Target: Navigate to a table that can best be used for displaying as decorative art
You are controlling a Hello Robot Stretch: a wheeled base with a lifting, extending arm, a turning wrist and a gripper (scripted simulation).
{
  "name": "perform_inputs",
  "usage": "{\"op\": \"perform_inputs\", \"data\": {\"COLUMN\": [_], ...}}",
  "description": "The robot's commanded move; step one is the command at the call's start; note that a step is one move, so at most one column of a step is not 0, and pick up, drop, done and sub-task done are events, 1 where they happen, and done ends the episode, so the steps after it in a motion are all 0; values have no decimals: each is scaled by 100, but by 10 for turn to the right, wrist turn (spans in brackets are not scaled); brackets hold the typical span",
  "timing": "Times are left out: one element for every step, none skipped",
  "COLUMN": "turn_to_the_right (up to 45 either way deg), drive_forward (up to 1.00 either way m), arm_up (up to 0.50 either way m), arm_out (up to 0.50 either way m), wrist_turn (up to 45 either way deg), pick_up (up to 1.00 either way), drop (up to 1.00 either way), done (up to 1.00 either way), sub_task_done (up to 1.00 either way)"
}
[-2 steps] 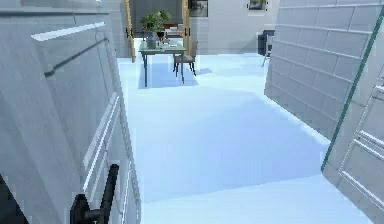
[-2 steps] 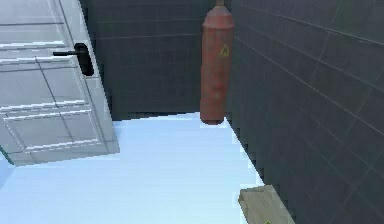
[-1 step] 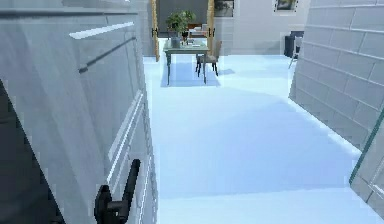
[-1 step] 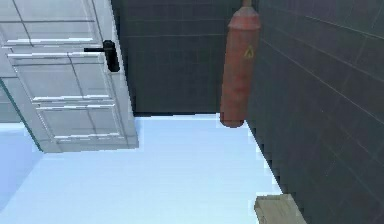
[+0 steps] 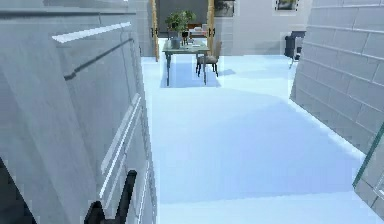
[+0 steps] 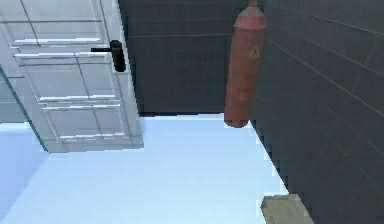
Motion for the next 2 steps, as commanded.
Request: {"op": "perform_inputs", "data": {"turn_to_the_right": [390,0], "drive_forward": [0,25], "arm_up": [0,0], "arm_out": [0,0], "wrist_turn": [0,0], "pick_up": [0,0], "drop": [0,0], "done": [0,0], "sub_task_done": [0,0]}}
